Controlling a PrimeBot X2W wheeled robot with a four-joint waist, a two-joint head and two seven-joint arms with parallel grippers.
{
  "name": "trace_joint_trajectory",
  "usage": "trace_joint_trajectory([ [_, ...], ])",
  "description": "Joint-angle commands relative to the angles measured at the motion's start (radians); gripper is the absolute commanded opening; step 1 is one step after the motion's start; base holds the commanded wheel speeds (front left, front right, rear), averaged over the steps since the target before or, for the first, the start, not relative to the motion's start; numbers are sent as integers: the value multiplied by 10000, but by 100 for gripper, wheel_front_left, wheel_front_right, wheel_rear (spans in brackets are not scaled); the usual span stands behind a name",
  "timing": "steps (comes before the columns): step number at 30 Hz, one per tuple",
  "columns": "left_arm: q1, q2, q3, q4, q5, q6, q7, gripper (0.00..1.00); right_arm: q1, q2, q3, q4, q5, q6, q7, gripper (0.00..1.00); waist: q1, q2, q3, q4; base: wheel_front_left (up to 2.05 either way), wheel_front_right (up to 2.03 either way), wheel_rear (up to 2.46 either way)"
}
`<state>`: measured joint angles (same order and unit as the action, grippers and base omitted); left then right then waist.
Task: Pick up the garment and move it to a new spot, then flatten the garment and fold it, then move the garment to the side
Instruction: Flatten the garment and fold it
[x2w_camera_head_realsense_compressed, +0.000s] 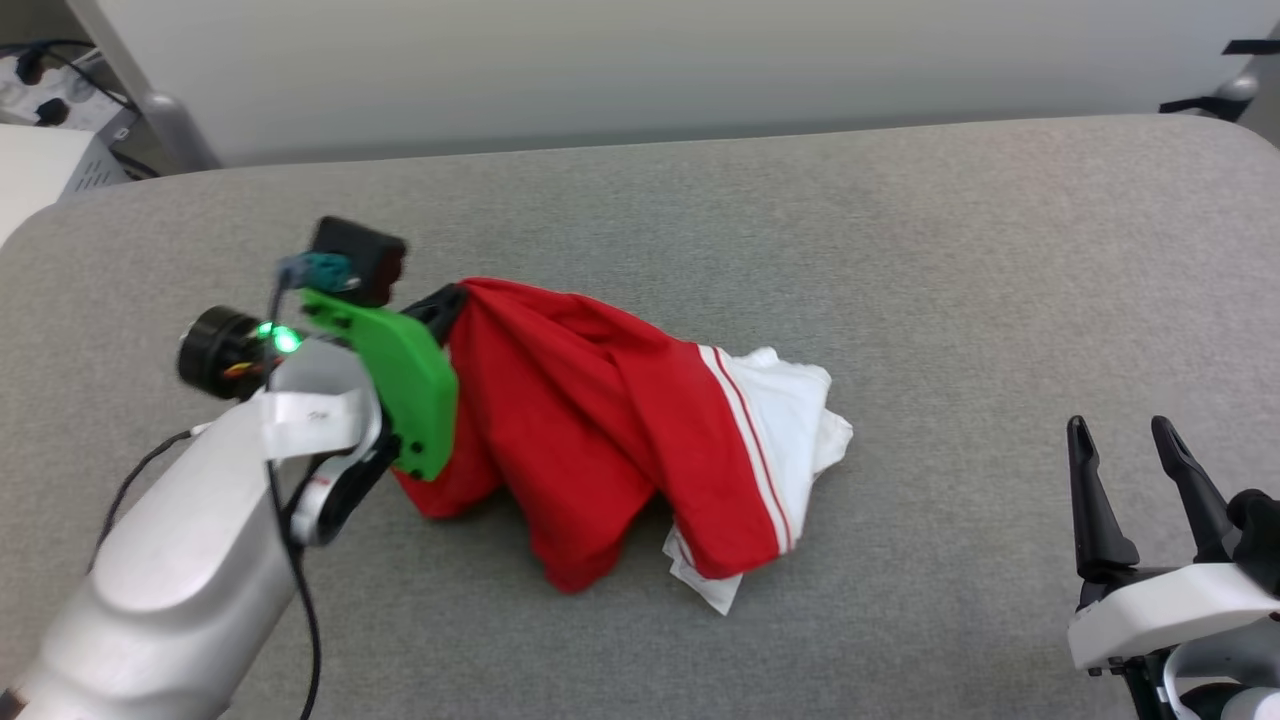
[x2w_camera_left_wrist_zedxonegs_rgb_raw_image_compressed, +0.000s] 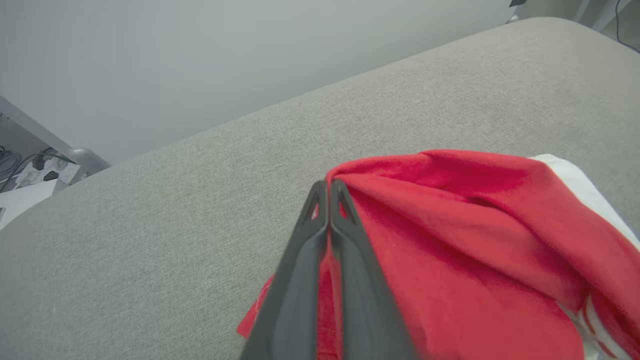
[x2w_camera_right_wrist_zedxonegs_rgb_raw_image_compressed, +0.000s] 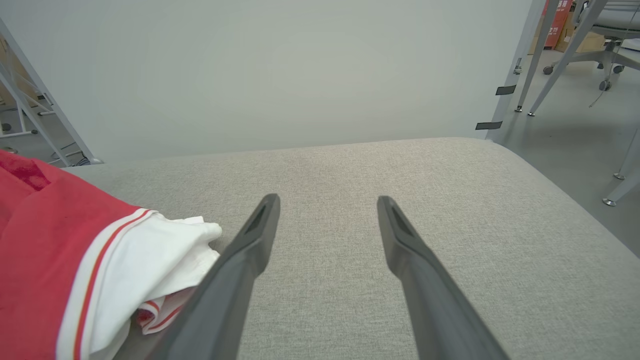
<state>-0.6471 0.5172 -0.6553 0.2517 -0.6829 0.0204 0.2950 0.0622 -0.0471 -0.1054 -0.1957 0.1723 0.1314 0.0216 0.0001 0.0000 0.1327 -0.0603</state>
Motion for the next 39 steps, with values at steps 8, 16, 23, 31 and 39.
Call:
trace_joint_trajectory([
  [8,3036,1330,1211,-1758,-955,1714,-435,0,224,-31,-231,-99,102,-7,-47,100,-1,0,-116,800,0,0,0],
  [16,6291,1167,1440,-2151,-2167,2679,-698,0,255,-31,-268,-189,1,-7,54,100,-1,0,-300,1317,0,0,0],
  [23,6856,307,1106,-1681,-2476,2292,-1255,0,211,-31,-297,-293,-117,-7,222,100,-1,0,-426,1551,0,0,0],
  [31,6240,-198,1345,-1436,-1951,2235,-2670,100,330,-31,-327,-410,-198,-7,390,100,-1,0,-789,1554,0,0,0],
  [39,5720,-235,1806,-1755,-1427,2073,-4194,100,419,-31,-408,-546,-186,-7,451,100,-1,0,-945,1508,0,0,0],
])
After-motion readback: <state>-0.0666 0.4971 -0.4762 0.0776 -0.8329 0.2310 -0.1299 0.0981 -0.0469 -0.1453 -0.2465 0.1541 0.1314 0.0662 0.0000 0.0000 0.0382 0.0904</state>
